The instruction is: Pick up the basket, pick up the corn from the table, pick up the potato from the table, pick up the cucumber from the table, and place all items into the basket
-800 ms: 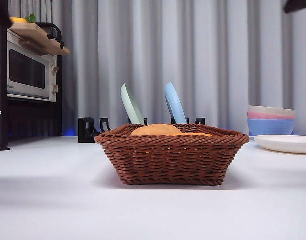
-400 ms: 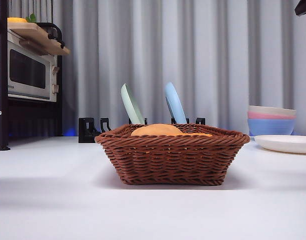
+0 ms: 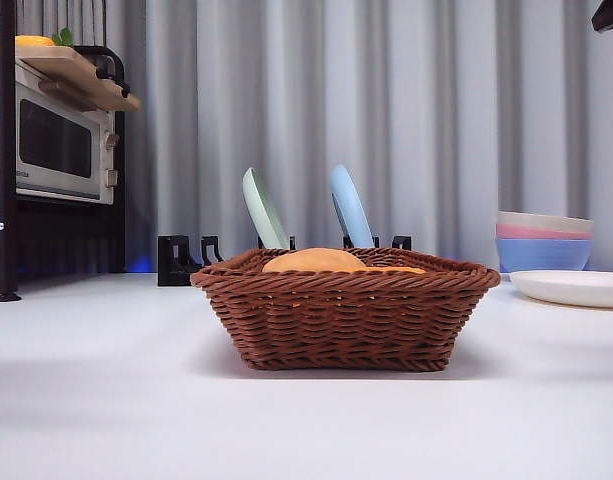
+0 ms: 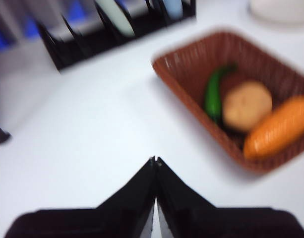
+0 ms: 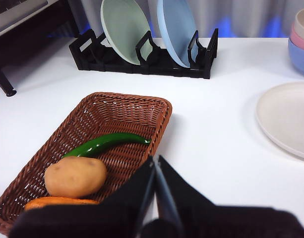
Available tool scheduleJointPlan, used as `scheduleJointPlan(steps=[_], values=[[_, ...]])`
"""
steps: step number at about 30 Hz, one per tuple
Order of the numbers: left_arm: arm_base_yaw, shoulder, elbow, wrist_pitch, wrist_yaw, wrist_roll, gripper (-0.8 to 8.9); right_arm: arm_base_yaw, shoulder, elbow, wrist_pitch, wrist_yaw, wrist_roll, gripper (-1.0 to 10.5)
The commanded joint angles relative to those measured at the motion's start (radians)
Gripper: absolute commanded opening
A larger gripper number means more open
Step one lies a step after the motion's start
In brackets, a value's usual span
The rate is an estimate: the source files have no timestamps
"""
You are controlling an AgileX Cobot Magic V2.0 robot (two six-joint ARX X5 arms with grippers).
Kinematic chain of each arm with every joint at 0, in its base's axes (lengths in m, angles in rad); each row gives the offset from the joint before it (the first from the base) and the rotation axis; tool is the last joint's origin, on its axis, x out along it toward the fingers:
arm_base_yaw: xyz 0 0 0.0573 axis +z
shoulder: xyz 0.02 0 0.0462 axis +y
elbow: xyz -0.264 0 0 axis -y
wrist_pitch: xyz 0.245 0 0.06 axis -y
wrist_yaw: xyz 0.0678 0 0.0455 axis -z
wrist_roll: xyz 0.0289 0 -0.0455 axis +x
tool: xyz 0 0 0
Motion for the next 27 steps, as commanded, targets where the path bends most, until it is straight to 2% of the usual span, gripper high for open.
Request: scheduleJointPlan(steps=[1,8,14,19,24,27], values=[[0.043,-0.076,-0.007,0.047,0.029,0.011,-0.01,0.001,-0.002,-0.005,0.005,0.003,0.010,0.0],[0.266,-0.270,-0.177,0.310,0.084,0.047,-0.01,0.001,-0.002,-0.005,0.005,0.003,0.010,0.0],[0.454,-0.370,-0.434,0.481,0.258,0.044,-0.01,0.001,-0.002,-0.005,0.005,0.003,0.010,0.0],[0.541,-0.441,-0.592,0.512,0.294,0.002,-0.01,0.001,-0.002,-0.005,0.005,0.003,0.010,0.0],[0.583,-0.503,-0.673,0.504,0.291,-0.046,-0.01,0.001,-0.002,-0.005,0.005,0.003,0.010,0.0],[0.594,-0.502,-0.686,0.476,0.289,-0.045,-0.01,0.001,-0.002,-0.005,0.005,0.003,0.010,0.0]])
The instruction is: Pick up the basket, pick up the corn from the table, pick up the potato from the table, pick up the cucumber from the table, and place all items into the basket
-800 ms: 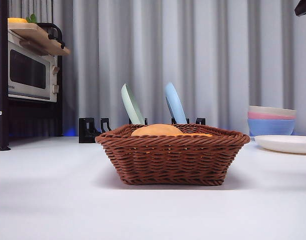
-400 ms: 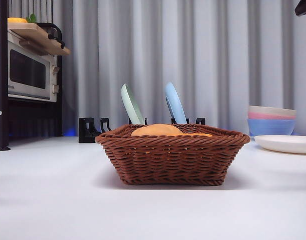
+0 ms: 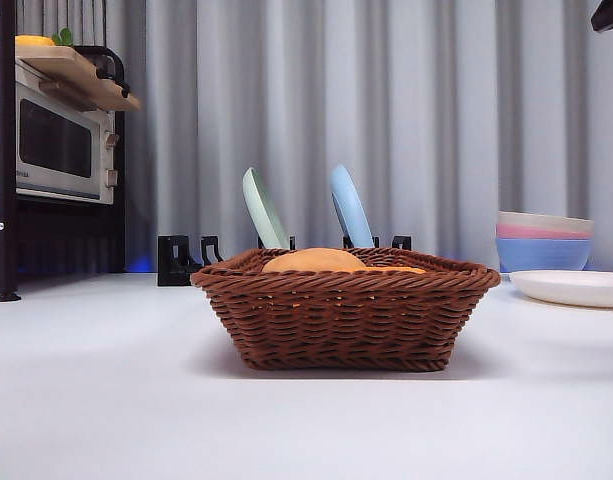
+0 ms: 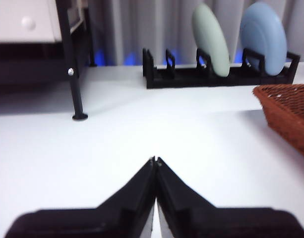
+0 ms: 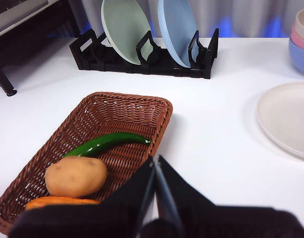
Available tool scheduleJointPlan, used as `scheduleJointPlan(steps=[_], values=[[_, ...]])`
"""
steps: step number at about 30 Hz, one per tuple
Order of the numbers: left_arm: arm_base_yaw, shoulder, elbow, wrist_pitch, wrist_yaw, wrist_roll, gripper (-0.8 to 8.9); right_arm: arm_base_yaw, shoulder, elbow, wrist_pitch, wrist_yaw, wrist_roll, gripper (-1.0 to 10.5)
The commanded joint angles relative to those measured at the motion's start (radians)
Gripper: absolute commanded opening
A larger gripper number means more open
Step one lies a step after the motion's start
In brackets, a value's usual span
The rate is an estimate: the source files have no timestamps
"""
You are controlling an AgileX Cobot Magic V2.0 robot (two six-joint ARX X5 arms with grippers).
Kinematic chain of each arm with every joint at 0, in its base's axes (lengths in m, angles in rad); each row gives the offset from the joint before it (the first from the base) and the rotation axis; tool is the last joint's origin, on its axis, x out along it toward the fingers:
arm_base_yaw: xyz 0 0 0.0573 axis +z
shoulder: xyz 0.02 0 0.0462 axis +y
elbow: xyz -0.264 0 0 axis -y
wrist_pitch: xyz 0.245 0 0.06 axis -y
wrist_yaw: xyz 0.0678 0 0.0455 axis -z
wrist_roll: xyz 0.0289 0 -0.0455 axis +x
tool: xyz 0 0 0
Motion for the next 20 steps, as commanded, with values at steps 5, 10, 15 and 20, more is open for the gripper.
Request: scheduleJointPlan(steps=[5,10,15,20], values=[[0.013,-0.003,-0.014,-0.069,-0.038,-0.017,-0.01,0.001,-0.002,-0.005,0.005,0.003,0.010,0.0],[0.013,-0.003,-0.014,-0.064,-0.026,-0.026,-0.01,0.001,-0.002,-0.005,0.005,0.003,0.010,0.0],[0.011,-0.003,-0.014,-0.064,-0.029,-0.024,-0.01,0.001,-0.002,-0.005,0.005,0.003,0.011,0.0],[0.011,-0.003,-0.014,-0.064,-0.029,-0.024,-0.01,0.001,-0.002,-0.005,0.005,0.003,0.010,0.0]])
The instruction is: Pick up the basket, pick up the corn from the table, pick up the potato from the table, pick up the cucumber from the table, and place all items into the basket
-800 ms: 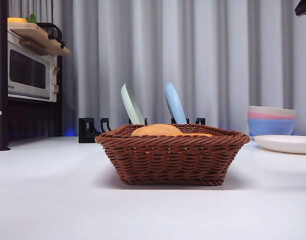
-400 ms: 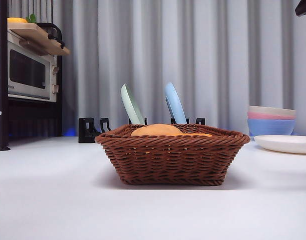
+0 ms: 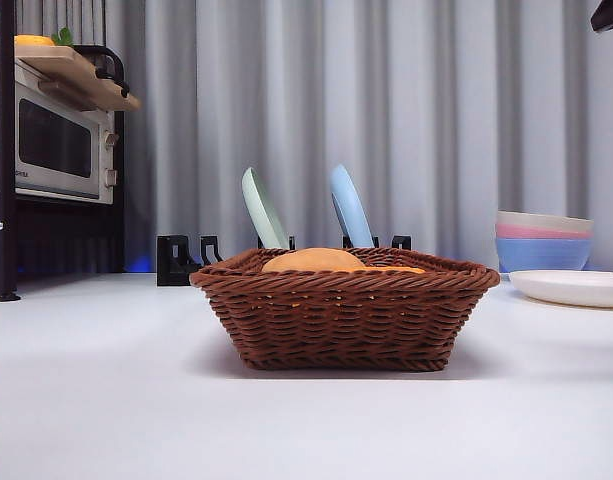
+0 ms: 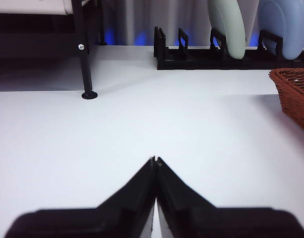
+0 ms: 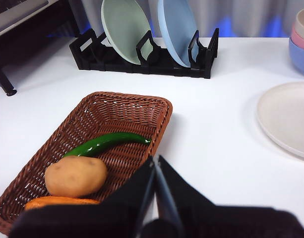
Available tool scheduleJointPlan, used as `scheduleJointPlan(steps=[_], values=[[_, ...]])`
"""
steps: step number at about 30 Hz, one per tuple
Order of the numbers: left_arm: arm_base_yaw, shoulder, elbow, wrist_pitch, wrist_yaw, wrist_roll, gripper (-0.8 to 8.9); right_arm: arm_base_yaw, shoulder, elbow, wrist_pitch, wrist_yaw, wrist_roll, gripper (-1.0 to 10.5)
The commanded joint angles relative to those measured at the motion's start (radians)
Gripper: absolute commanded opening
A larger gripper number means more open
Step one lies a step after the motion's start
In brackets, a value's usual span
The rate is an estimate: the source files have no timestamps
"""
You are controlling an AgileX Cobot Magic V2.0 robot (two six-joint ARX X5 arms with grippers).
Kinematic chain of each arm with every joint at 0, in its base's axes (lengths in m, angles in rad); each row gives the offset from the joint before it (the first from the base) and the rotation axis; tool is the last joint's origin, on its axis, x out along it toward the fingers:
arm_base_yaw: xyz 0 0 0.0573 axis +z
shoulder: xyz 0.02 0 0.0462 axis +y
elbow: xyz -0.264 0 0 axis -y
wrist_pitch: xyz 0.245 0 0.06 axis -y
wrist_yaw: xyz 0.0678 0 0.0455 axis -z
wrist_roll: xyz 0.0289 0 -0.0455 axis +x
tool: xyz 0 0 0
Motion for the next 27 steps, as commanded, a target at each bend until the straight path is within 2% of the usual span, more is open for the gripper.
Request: scheduleJointPlan(steps=[1,13,17,21,27], values=[[0.002,-0.003,-0.014,-0.001,0.002,-0.006,-0.01,0.001,-0.002,-0.005,0.005,0.003,0.010,0.0],[0.002,-0.003,-0.014,-0.001,0.002,-0.006,-0.01,0.001,-0.002,-0.005,-0.005,0.003,0.009,0.0],[0.002,-0.003,-0.014,-0.001,0.002,-0.006,-0.01,-0.016,-0.073,-0.020,-0.013,0.029,-0.087,0.0],[0.002,-0.003,-0.014,-0.001,0.002,-0.006,-0.01,-0.082,-0.176,-0.117,0.098,-0.019,-0.136,0.0],[0.002,-0.003,-0.014,0.000,0.002,-0.006,-0.01,-0.220,-0.373,-0.380,0.324,-0.122,-0.140,0.0]])
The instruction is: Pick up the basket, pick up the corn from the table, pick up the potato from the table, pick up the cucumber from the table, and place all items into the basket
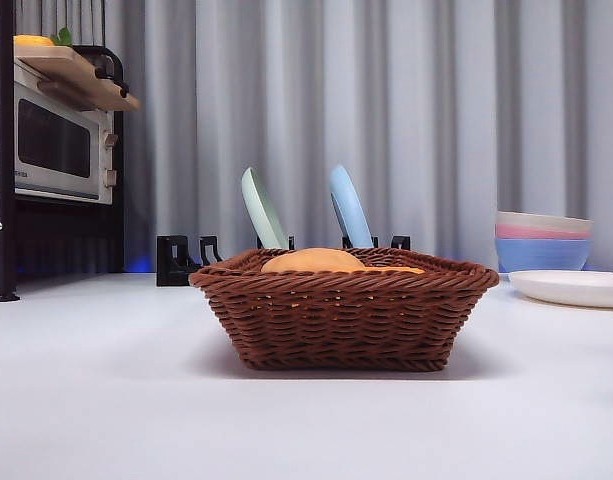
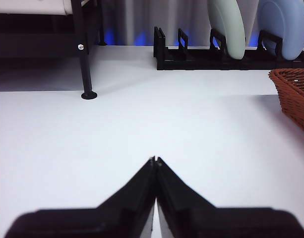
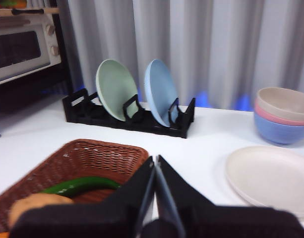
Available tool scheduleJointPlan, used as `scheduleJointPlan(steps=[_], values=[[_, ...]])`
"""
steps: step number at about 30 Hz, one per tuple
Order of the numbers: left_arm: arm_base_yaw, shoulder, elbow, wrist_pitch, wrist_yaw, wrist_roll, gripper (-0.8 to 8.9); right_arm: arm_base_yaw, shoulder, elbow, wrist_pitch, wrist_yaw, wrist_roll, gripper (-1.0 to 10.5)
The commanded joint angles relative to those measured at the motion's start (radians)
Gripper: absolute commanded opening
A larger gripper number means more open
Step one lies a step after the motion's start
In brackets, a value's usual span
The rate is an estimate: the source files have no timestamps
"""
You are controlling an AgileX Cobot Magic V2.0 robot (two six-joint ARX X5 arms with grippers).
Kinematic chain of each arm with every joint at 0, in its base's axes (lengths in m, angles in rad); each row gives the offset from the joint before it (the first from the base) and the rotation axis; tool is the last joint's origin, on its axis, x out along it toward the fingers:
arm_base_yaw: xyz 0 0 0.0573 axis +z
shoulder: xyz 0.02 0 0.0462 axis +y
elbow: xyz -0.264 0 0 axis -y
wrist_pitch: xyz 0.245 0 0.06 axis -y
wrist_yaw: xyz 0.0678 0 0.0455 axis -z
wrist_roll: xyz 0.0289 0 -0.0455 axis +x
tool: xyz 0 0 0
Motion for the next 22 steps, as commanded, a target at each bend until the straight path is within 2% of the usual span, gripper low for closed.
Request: scheduleJointPlan(steps=[1,3,8,15,18,22], values=[[0.002,-0.003,-0.014,0.000,0.002,-0.006,-0.01,-0.064,-0.079,-0.126,0.062,-0.036,-0.012,0.0],[0.002,-0.003,-0.014,0.000,0.002,-0.006,-0.01,-0.110,-0.128,-0.190,0.073,-0.068,-0.011,0.0],[0.002,-0.003,-0.014,0.000,0.002,-0.006,-0.01,-0.169,-0.214,-0.298,0.076,-0.070,-0.009,0.0],[0.002,-0.003,-0.014,0.000,0.002,-0.006,-0.01,-0.175,-0.298,-0.389,0.076,-0.069,0.015,0.0],[0.002,-0.003,-0.014,0.000,0.002,-0.006,-0.01,-0.174,-0.307,-0.396,0.023,-0.051,0.044,0.0],[0.002,-0.003,-0.014,0.000,0.002,-0.006,-0.01,-0.174,-0.307,-0.396,-0.046,-0.047,0.043,0.0]])
